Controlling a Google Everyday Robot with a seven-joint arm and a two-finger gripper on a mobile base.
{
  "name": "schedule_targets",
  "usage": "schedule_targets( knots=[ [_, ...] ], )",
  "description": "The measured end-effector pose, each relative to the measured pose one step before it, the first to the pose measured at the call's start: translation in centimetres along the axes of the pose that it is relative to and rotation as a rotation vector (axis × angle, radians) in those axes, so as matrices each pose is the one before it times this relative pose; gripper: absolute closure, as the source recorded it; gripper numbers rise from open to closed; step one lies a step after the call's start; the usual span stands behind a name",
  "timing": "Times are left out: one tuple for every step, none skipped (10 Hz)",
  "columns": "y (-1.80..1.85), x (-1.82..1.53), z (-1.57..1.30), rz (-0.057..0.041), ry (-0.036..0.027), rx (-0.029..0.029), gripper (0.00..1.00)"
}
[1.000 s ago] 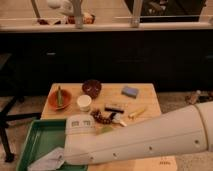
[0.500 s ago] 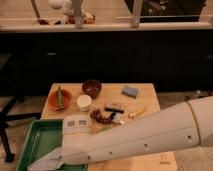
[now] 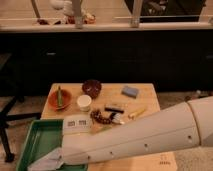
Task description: Place fork in tray
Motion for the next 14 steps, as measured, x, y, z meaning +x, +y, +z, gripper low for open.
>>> schedule_targets(
  knots=[
    [-0.026,0.016,0.004,0.00025,0.00007,0.0008,1.0],
    [-0.149,-0.027,0.133,0.00905,-0.00464,0.00572,1.0],
    [-0.221,-0.123,0.247,0.00822,-0.00193,0.00563,1.0],
    [-0.126,-1.289,0.399,-0.00161,-0.01276,0.00478,1.0],
    [-0.172,-1.05,0.293,-0.00116,-0.00411,0.00549,1.0],
    [-0.049,-1.198,0.273,-0.00856,-0.00597,0.00266,1.0],
    [-0.06,-0.704,0.16,-0.00451,-0.00393,0.00175,1.0],
    [-0.123,-0.884,0.222,-0.00533,-0.00368,0.00152,1.0],
    [0.001,-0.841,0.294,-0.00546,-0.00341,-0.00284,1.0],
    [0.038,-0.86,0.284,-0.00274,-0.00655,-0.00645,1.0],
    [0.073,-0.801,0.671,-0.00087,0.00641,-0.01049,1.0],
    [0.37,-1.128,1.164,0.00509,0.0125,-0.01958,1.0],
    [0.225,-0.528,0.697,0.00735,0.00794,-0.01198,1.0],
    [0.074,-0.357,0.853,0.01505,0.02365,-0.01121,1.0]
  ],
)
